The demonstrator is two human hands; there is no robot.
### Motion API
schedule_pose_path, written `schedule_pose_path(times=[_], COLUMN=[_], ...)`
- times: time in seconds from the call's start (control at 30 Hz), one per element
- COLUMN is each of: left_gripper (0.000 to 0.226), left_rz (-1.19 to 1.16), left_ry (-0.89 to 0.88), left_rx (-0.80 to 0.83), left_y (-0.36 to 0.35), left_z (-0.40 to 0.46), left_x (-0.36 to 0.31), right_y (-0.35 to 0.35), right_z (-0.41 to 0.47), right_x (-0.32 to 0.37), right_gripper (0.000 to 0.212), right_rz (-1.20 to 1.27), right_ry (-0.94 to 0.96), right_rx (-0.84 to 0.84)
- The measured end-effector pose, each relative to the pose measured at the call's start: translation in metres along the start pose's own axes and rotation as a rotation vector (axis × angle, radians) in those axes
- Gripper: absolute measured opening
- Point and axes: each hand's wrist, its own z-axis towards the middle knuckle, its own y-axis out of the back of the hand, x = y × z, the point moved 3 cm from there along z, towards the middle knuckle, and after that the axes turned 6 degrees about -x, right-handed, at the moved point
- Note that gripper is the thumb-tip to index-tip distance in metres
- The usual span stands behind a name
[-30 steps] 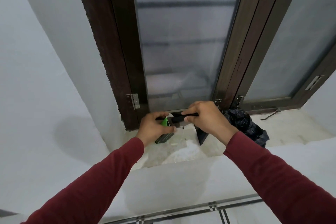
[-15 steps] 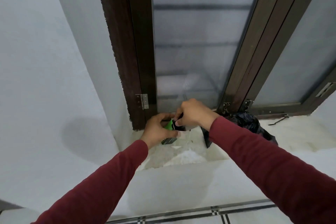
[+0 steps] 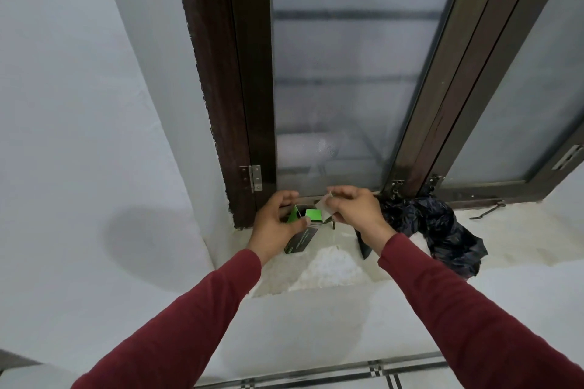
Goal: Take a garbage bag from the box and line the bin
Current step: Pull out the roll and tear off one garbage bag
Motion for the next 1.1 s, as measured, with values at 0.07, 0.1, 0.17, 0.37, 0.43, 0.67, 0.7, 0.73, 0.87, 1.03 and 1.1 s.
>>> schedule_pose_path(times=[0.07, 0.1, 0.17, 0.37, 0.43, 0.67, 0.7, 0.73, 0.87, 1.03, 1.1], left_gripper=[0.056, 0.051, 0.033, 0.043, 0.049, 0.054, 0.059, 0.063, 0.066, 0.058, 0.056], left_rz=[-0.068, -0.070, -0.020, -0.012, -0.017, -0.009, 0.003, 0.016, 0.054, 0.106, 0.121], left_ry=[0.003, 0.000, -0.019, -0.014, 0.011, 0.000, -0.011, -0.021, -0.049, -0.129, -0.152], left_rx=[-0.029, -0.035, -0.054, -0.013, -0.022, -0.052, -0.045, -0.042, -0.063, -0.052, -0.050], left_y=[-0.002, -0.004, -0.005, -0.006, -0.006, -0.011, -0.012, -0.014, -0.020, -0.020, -0.019], left_z=[-0.001, -0.002, -0.004, -0.007, -0.005, -0.004, -0.005, -0.005, -0.008, -0.010, -0.009], left_x=[-0.001, -0.001, 0.000, 0.004, 0.007, 0.008, 0.007, 0.005, -0.002, -0.007, -0.007], right_y=[-0.006, -0.010, -0.015, -0.022, -0.022, -0.023, -0.023, -0.023, -0.023, -0.025, -0.026], right_z=[-0.003, -0.004, -0.005, -0.006, -0.006, -0.009, -0.010, -0.010, -0.009, -0.010, -0.008], right_x=[0.004, 0.005, 0.006, 0.006, 0.007, 0.009, 0.009, 0.009, 0.006, 0.001, -0.002], right_gripper=[0.024, 0.023, 0.022, 0.019, 0.019, 0.020, 0.019, 0.019, 0.020, 0.016, 0.012], right_rz=[0.058, 0.060, 0.015, -0.191, -0.240, -0.410, -0.420, -0.427, -0.456, -0.457, -0.416], right_ry=[0.019, 0.028, 0.055, 0.190, 0.222, 0.307, 0.311, 0.316, 0.335, 0.312, 0.276], right_rx=[0.038, 0.063, 0.085, 0.064, 0.058, -0.007, -0.017, -0.025, -0.029, -0.081, -0.098])
